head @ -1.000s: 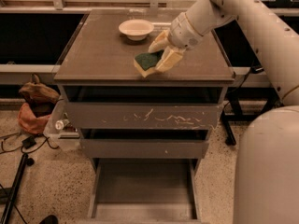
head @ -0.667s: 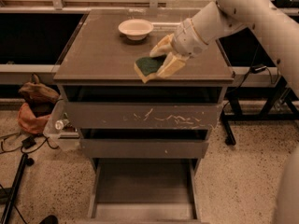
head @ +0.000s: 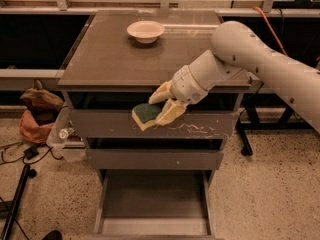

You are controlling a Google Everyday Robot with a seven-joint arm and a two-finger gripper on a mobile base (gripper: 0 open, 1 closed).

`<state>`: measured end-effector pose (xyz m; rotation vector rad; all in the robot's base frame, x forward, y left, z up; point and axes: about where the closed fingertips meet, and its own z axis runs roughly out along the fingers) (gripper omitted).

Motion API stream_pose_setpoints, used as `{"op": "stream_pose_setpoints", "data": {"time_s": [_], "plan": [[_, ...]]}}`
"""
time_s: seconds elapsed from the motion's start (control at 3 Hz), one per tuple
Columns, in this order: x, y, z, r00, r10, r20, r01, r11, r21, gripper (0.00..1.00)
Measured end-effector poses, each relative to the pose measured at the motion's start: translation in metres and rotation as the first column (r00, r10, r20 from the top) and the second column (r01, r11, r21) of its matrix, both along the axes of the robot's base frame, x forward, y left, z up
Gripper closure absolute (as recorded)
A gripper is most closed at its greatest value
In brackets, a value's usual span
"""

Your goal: Place sponge into bottom drawer

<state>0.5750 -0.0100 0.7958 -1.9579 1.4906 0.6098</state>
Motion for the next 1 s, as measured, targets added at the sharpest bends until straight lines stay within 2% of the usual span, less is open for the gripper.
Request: {"op": "stream_pose_setpoints", "data": {"time_s": [0.33,0.67,1.0], "plan": [[0.0,0.0,0.0,1.0,0.0,0.0,0.0,1.0,0.0,1.0],[-0.005,0.001,-0.014,0.9999,-0.007,-0.013,0.007,1.0,0.006,1.0],[-0.017,0.004,-0.073,0.9984,-0.04,-0.04,0.04,0.999,0.001,1.0]]}}
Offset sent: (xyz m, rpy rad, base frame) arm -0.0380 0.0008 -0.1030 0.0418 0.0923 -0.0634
